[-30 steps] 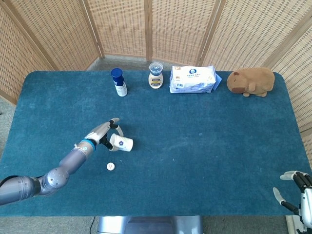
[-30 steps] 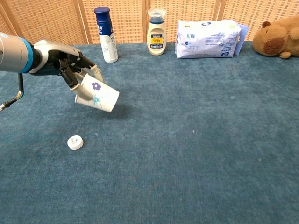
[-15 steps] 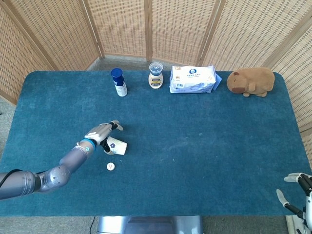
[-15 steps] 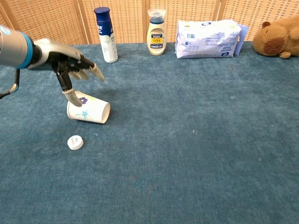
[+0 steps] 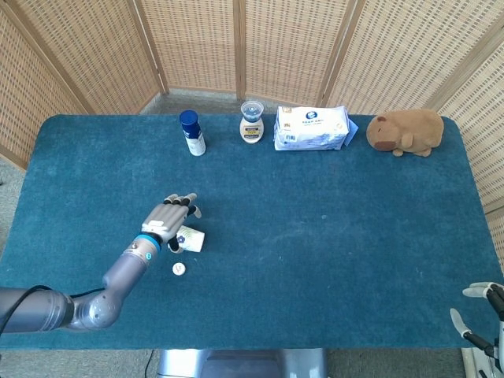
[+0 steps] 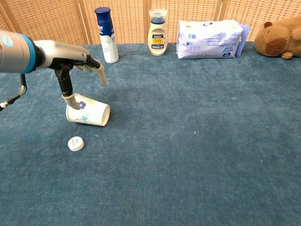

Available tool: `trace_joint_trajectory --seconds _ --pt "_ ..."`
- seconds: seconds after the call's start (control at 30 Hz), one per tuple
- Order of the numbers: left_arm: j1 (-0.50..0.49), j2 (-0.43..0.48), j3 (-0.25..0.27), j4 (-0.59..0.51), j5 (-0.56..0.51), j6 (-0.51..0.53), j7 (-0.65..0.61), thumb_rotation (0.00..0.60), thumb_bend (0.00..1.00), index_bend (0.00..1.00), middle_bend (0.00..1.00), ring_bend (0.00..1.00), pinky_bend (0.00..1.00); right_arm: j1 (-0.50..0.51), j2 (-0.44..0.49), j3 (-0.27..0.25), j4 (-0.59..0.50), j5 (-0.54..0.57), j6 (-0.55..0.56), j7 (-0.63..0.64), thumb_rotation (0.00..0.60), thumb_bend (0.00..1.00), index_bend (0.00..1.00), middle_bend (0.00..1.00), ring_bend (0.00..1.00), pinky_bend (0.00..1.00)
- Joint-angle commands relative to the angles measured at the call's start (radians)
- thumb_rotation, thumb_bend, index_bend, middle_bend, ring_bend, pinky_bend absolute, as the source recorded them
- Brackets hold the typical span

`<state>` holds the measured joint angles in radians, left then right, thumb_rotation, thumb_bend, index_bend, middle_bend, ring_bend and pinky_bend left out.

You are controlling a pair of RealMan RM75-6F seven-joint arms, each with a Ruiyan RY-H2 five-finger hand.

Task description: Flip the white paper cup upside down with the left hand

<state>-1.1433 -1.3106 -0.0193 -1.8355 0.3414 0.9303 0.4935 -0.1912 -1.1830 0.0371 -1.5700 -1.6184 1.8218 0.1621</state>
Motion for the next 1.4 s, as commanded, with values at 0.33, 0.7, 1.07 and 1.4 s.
trace_joint_trajectory --seconds 0.33,0.7,1.07,1.4 --pt "0.024 -0.128 0.016 0.051 0.037 0.087 0.083 0.6 0.13 0.26 0.0 0.0 0.02 -0.019 0.005 -0.004 0.004 0.002 0.017 0.017 0.526 0.31 0.45 0.41 0.34 0.35" --pt "0.043 -0.196 0.007 0.088 0.041 0.123 0.134 0.6 0.14 0.34 0.0 0.0 0.02 -0.03 0.011 -0.002 0.002 0.009 0.025 0.045 0.527 0.31 0.45 0.41 0.34 0.35" --pt "0.071 -0.22 -0.005 0.108 0.042 0.147 0.166 0.6 0.19 0.38 0.0 0.0 0.02 -0.03 0.005 0.001 0.005 0.01 0.018 0.062 0.527 0.31 0.45 0.41 0.34 0.35" --pt "0.114 -0.238 -0.017 0.127 0.084 0.162 0.158 0.6 0.25 0.48 0.0 0.0 0.02 -0.014 -0.007 0.002 0.009 0.005 -0.005 0.056 0.526 0.31 0.46 0.41 0.34 0.36"
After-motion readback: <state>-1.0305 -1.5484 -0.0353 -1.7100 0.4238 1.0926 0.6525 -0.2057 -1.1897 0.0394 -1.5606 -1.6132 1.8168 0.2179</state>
